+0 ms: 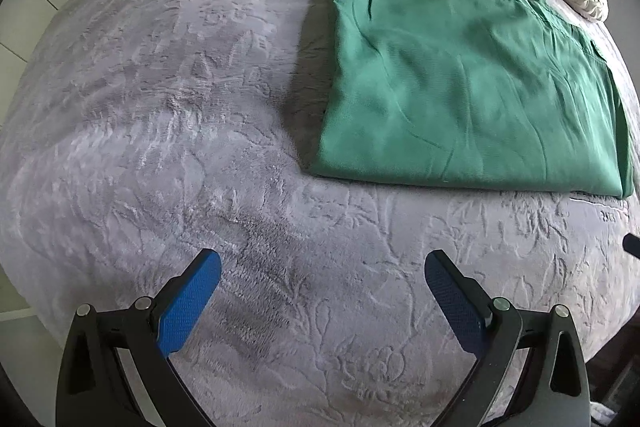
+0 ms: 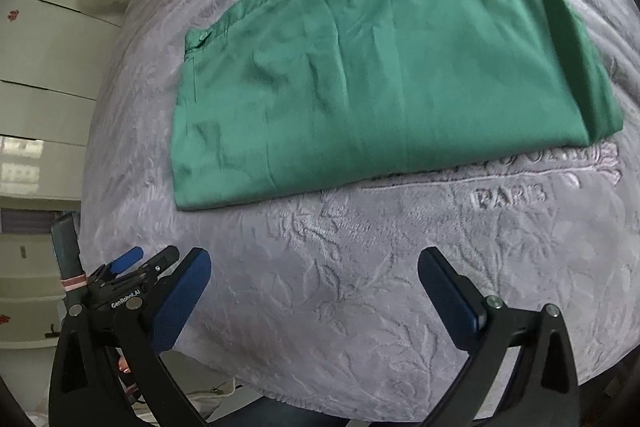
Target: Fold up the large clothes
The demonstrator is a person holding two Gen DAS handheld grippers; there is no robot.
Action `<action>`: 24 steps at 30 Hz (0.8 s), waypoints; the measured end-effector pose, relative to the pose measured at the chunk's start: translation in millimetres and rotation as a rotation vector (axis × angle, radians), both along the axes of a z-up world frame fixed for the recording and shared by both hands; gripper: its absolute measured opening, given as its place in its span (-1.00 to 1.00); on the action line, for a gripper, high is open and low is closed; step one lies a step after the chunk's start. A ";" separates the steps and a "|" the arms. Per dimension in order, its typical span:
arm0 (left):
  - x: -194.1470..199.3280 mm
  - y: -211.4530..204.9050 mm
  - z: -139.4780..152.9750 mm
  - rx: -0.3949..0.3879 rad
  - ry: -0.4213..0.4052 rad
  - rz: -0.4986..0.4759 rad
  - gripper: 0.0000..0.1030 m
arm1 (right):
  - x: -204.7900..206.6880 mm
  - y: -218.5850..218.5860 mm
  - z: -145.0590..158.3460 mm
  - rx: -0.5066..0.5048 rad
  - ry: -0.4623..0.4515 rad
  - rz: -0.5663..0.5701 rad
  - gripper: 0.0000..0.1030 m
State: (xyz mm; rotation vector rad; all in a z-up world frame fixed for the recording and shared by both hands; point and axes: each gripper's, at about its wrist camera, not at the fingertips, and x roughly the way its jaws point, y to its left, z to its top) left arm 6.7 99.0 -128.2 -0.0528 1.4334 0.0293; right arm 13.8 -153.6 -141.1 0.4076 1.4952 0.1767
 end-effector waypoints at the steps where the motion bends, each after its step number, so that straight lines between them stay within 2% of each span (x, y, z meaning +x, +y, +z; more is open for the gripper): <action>1: 1.9 1.1 -1.7 -0.002 0.002 -0.001 0.98 | -0.3 0.5 -1.6 0.007 0.008 -0.001 1.00; 6: 9.9 7.1 -8.7 -0.001 0.000 -0.003 0.98 | -2.2 7.0 -13.6 0.028 0.070 0.009 1.00; 17: 23.5 22.3 -22.6 -0.033 0.012 0.009 0.98 | -1.8 5.0 -30.3 0.071 0.131 -0.042 1.00; 24: 39.3 47.4 -25.6 -0.047 0.005 0.042 0.98 | -0.5 2.9 -45.5 0.179 0.160 -0.119 1.00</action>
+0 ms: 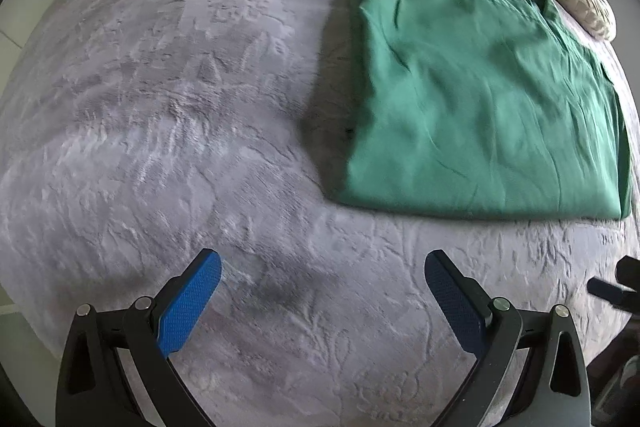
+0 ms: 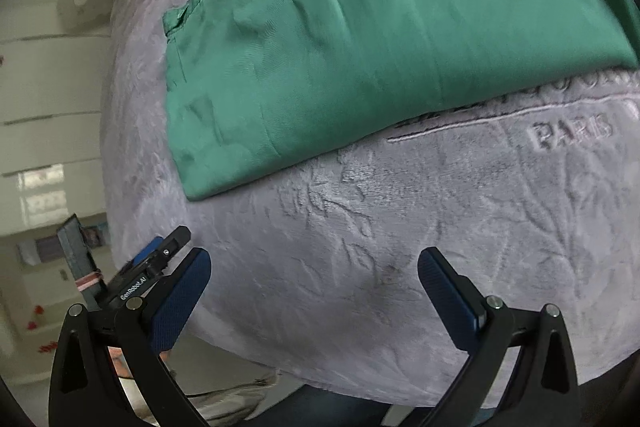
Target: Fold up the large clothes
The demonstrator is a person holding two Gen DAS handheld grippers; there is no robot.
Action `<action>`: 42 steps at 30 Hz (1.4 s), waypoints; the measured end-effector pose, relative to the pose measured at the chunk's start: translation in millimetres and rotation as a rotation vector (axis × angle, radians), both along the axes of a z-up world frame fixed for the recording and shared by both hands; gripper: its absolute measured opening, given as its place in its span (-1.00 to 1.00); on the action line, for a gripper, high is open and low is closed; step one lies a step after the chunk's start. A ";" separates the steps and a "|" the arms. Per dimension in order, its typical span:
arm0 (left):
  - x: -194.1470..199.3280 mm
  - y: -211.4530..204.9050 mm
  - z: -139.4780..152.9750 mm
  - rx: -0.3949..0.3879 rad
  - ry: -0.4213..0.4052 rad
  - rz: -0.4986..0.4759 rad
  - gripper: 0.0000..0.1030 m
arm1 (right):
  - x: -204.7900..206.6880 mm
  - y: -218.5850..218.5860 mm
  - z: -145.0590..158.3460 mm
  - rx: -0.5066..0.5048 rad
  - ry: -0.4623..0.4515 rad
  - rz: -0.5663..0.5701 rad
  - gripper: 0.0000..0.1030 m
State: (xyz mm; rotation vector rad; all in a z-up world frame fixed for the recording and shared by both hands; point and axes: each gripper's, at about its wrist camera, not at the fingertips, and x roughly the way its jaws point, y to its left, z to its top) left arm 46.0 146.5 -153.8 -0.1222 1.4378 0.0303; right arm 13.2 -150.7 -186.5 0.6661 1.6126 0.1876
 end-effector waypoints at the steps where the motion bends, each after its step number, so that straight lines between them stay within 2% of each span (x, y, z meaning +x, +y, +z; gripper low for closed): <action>1: 4.6 7.8 0.8 -0.005 -0.002 0.004 0.98 | 0.8 0.1 -3.5 0.025 0.004 -0.017 1.00; 5: 20.0 27.3 -0.6 -0.034 -0.012 0.023 0.98 | 6.5 6.8 -17.9 0.140 -0.004 -0.087 1.00; 11: 44.1 47.1 -7.3 -0.121 -0.033 0.042 0.98 | 28.3 35.2 -49.5 0.317 -0.037 -0.157 1.00; 15: 61.6 59.7 -10.1 -0.216 -0.054 0.050 0.98 | 46.4 53.6 -70.4 0.370 -0.059 -0.195 1.00; 19: 81.0 71.3 -15.9 -0.313 -0.063 0.057 0.98 | 66.0 68.9 -73.4 0.409 -0.109 -0.232 1.00; 22: 86.7 70.1 -19.3 -0.384 -0.056 0.070 0.98 | 67.2 71.2 -74.9 0.408 -0.092 -0.281 1.00; 24: 90.2 69.5 -22.9 -0.427 -0.055 0.083 0.98 | 65.4 71.3 -75.3 0.398 -0.062 -0.289 0.88; 25: 90.6 68.9 -23.0 -0.451 -0.054 0.088 0.98 | 64.4 70.7 -74.4 0.376 -0.047 -0.285 0.51; 26: 91.2 62.2 -25.1 -0.475 -0.050 0.095 0.98 | 64.3 69.0 -74.1 0.365 -0.038 -0.277 -0.12; 28: 99.4 59.3 -31.5 -0.527 -0.033 0.111 0.98 | 65.8 66.4 -72.4 0.375 -0.043 -0.258 -0.83; 33: 131.9 43.2 -50.1 -0.716 0.024 0.073 0.98 | 80.4 66.0 -28.6 0.431 -0.194 -0.175 -0.83; 35: 144.3 30.3 -56.1 -0.765 0.046 0.041 0.98 | 83.5 65.5 -15.4 0.429 -0.229 -0.145 -0.83; 38: 157.7 13.8 -61.0 -0.800 0.069 0.018 0.98 | 85.9 63.7 -7.3 0.433 -0.243 -0.124 -0.83; 39: 161.7 5.4 -60.6 -0.795 0.068 0.008 0.89 | 85.7 64.4 -8.2 0.427 -0.240 -0.113 -0.83; 40: 163.7 0.0 -58.6 -0.779 0.060 -0.001 0.69 | 84.3 66.1 -11.0 0.418 -0.227 -0.101 -0.83; 41: 165.4 -8.5 -54.9 -0.714 0.045 -0.027 0.05 | 81.7 67.8 -15.2 0.407 -0.203 -0.087 -0.83; 42: 167.1 -14.7 -54.1 -0.666 0.044 -0.046 -0.41 | 78.6 66.4 -19.2 0.400 -0.177 -0.073 -0.83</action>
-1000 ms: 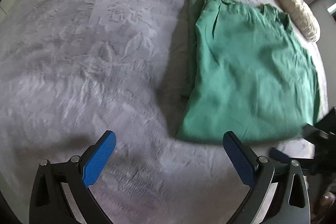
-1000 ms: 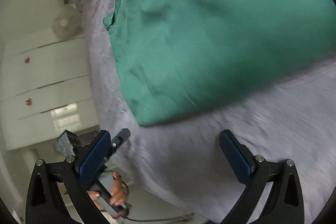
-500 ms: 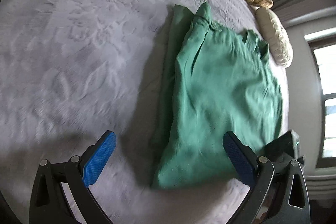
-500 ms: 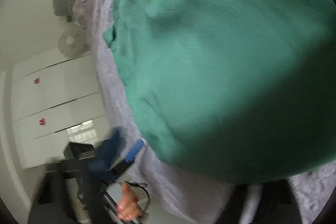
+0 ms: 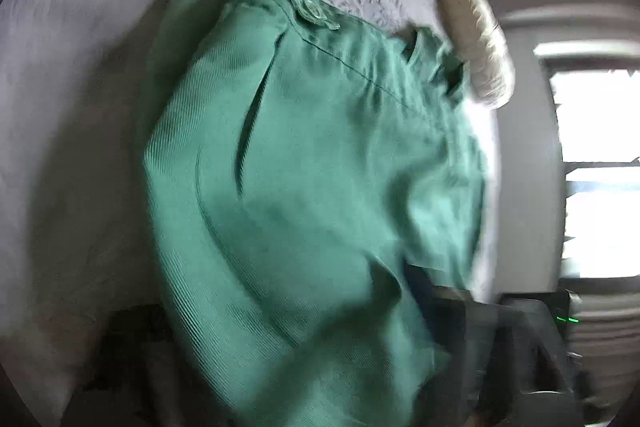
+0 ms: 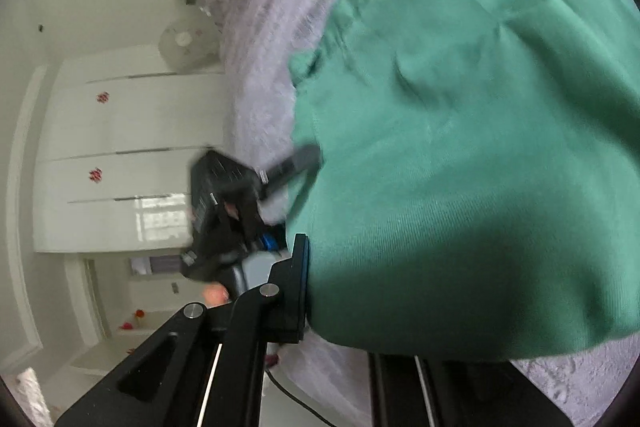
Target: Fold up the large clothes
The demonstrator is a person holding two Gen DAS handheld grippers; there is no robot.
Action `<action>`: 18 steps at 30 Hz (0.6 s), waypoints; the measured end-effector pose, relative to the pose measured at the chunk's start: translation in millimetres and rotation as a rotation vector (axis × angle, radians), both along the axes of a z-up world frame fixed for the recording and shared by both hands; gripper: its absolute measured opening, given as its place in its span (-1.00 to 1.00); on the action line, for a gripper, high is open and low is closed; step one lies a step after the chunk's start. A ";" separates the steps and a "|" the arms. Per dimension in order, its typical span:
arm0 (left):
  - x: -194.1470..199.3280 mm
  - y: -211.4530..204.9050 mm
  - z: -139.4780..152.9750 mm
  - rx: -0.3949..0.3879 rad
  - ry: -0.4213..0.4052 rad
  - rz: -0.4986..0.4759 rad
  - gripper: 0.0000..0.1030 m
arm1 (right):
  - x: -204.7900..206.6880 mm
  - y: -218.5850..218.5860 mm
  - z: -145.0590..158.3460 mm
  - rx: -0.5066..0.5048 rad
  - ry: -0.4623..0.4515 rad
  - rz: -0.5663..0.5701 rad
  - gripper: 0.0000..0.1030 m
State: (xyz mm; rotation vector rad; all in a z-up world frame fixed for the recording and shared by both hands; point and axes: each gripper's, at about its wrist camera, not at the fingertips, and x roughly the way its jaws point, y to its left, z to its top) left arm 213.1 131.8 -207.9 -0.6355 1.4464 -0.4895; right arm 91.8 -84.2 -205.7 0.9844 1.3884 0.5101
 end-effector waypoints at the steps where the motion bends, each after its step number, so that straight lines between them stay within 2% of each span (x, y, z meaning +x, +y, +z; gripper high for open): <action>1: 0.7 -4.0 0.3 0.022 -0.003 -0.010 -0.48 | -4.8 1.4 -4.4 -0.006 0.033 0.028 -0.76; 3: -0.5 -6.7 7.9 0.053 -0.036 -0.017 -0.61 | -17.2 2.3 -8.4 -0.032 0.089 0.096 -0.75; 4: -1.4 -7.0 13.1 0.066 -0.056 -0.017 -0.61 | -22.6 -0.6 -6.4 -0.037 0.103 0.130 -0.75; 7: -4.1 -12.7 35.4 0.111 -0.126 -0.020 -0.64 | -30.6 -24.7 18.1 -0.079 0.053 0.165 -0.75; 10: -4.5 -22.7 58.6 0.140 -0.182 -0.025 -0.65 | -18.7 -62.7 48.8 -0.243 -0.075 0.094 -0.75; 12: -2.7 -27.3 72.5 0.153 -0.210 -0.022 -0.69 | -2.9 -84.0 51.7 -0.397 -0.111 0.058 -0.75; 14: 0.1 -41.5 88.3 0.169 -0.235 -0.024 -0.72 | 6.5 -95.8 36.8 -0.469 -0.101 0.051 -0.81; 15: 0.7 -45.9 95.2 0.174 -0.246 -0.027 -0.72 | 11.9 -99.0 17.6 -0.484 -0.063 0.070 -0.83; 17: -2.9 -55.9 111.4 0.186 -0.277 -0.046 -0.72 | 11.0 -97.9 -11.9 -0.474 -0.002 0.107 -0.85; 18: -3.3 -70.0 122.0 0.209 -0.303 -0.070 -0.72 | 9.4 -96.0 -22.1 -0.461 -0.005 0.117 -0.85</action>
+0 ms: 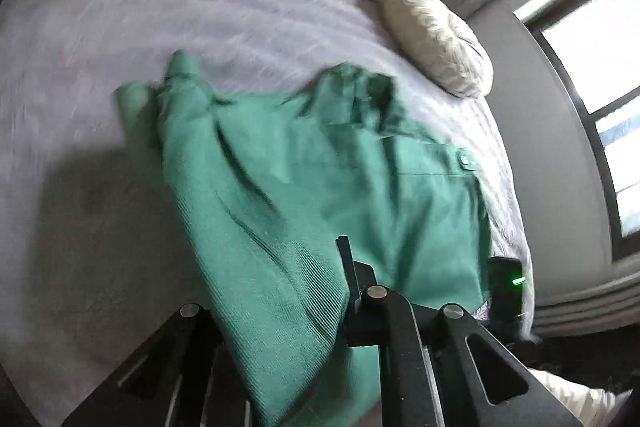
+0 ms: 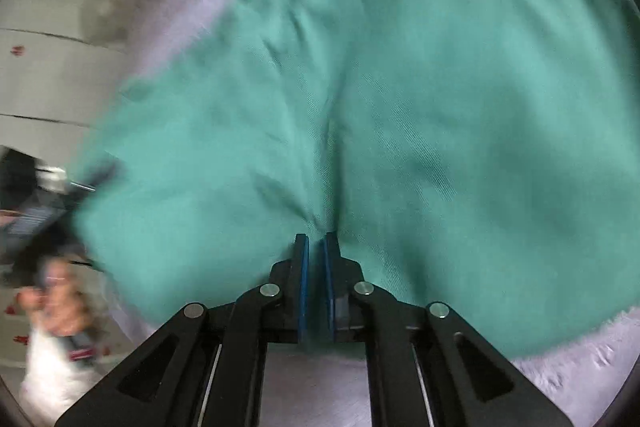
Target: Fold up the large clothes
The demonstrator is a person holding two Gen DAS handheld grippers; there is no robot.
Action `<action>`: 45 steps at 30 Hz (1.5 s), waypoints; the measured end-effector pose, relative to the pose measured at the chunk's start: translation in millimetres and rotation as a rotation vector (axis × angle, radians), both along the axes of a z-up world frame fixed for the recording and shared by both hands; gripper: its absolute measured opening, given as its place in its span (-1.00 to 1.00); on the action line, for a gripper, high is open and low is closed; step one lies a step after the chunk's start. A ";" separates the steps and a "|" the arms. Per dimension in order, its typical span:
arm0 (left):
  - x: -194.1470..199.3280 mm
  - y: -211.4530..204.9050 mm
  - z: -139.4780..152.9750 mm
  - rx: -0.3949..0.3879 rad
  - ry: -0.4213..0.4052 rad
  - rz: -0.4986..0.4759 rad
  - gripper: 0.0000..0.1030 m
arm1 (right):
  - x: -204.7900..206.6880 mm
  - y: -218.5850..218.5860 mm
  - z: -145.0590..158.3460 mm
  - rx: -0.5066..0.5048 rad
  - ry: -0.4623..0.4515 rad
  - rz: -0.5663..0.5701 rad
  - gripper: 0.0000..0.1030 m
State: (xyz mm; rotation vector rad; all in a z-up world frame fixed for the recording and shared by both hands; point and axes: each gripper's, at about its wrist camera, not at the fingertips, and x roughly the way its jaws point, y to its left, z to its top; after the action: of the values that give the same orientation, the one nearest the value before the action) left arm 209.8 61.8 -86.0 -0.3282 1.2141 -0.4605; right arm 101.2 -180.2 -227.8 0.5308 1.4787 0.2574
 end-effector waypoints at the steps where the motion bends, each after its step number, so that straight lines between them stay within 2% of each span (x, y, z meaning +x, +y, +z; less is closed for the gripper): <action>1: -1.1 -17.3 11.8 0.034 -0.036 -0.032 -0.72 | -1.1 0.5 -0.9 0.001 -0.009 0.002 -0.85; 3: -1.4 -49.5 31.3 0.073 -0.096 -0.091 -0.72 | -2.8 -3.7 2.3 0.038 -0.013 -0.009 -0.86; 6: -0.2 -106.3 56.9 0.119 -0.175 -0.193 -0.72 | -14.1 -23.9 12.8 0.145 -0.017 -0.047 -0.86; 10: 1.0 -185.0 64.1 0.179 -0.248 -0.325 -0.72 | -33.6 -70.4 38.6 0.195 -0.084 -0.127 -0.85; 13: 2.6 -248.7 47.9 0.210 -0.254 -0.407 -0.72 | -50.4 -119.4 50.1 0.217 -0.130 -0.221 -0.82; 15: 3.5 -292.6 23.9 0.227 -0.237 -0.455 -0.72 | -62.2 -153.0 48.8 0.226 -0.149 -0.275 -0.82; 18: 2.4 -334.7 -13.2 0.288 -0.186 -0.493 -0.71 | -75.1 -190.8 36.0 0.247 -0.133 -0.335 -0.78; 21: -5.0 -355.3 -40.6 0.364 -0.188 -0.508 -0.68 | -87.0 -212.5 17.2 0.296 -0.117 -0.385 -0.78; 22: -5.9 -357.3 -44.1 0.372 -0.194 -0.508 -0.66 | -89.3 -215.8 11.9 0.319 -0.121 -0.396 -0.78; 24: -9.4 -358.7 -46.3 0.354 -0.206 -0.506 -0.49 | -92.7 -220.2 2.5 0.352 -0.128 -0.409 -0.85; 27: -13.6 -361.0 -43.1 0.325 -0.218 -0.503 -0.44 | -93.7 -222.1 -3.6 0.380 -0.135 -0.425 -0.85; 28: -15.2 -366.5 -44.3 0.326 -0.223 -0.505 -0.36 | -94.0 -223.1 -5.0 0.383 -0.138 -0.429 -0.85; 29: -17.6 -370.7 -43.6 0.307 -0.221 -0.518 0.12 | -94.8 -222.8 -6.1 0.383 -0.140 -0.429 -0.85; 30: -20.4 -371.2 -42.5 0.277 -0.216 -0.526 0.47 | -96.4 -223.5 -5.4 0.383 -0.140 -0.430 -0.85; 33: -29.0 -370.2 -26.5 0.170 -0.233 -0.516 0.49 | -90.6 -215.8 -9.2 0.378 -0.135 -0.427 -0.85; 37: -32.9 -348.0 3.2 0.053 -0.229 -0.490 0.49 | -77.8 -217.3 5.4 0.375 -0.144 -0.454 -0.81; 39: -30.5 -321.3 20.9 0.018 -0.251 -0.421 0.49 | -82.1 -224.2 15.7 0.409 -0.176 -0.495 -0.66; 40: -26.2 -307.4 27.1 0.013 -0.256 -0.382 0.49 | -83.1 -228.2 18.7 0.442 -0.197 -0.521 -0.23; 41: -22.5 -292.3 31.7 0.013 -0.261 -0.339 0.49 | -82.9 -232.7 21.0 0.470 -0.215 -0.543 0.39; 42: -17.5 -274.5 34.8 0.027 -0.267 -0.285 0.49 | -80.3 -237.1 23.7 0.512 -0.243 -0.567 0.57; 45: 1.5 -224.0 28.6 0.130 -0.275 -0.127 0.50 | -57.3 -244.6 28.5 0.593 -0.266 -0.574 0.62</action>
State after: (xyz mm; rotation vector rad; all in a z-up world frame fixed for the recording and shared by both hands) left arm 211.2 -162.2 -57.4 -0.0729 0.9935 -0.5152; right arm 43.9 -424.9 -199.3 1.3149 0.9255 0.2951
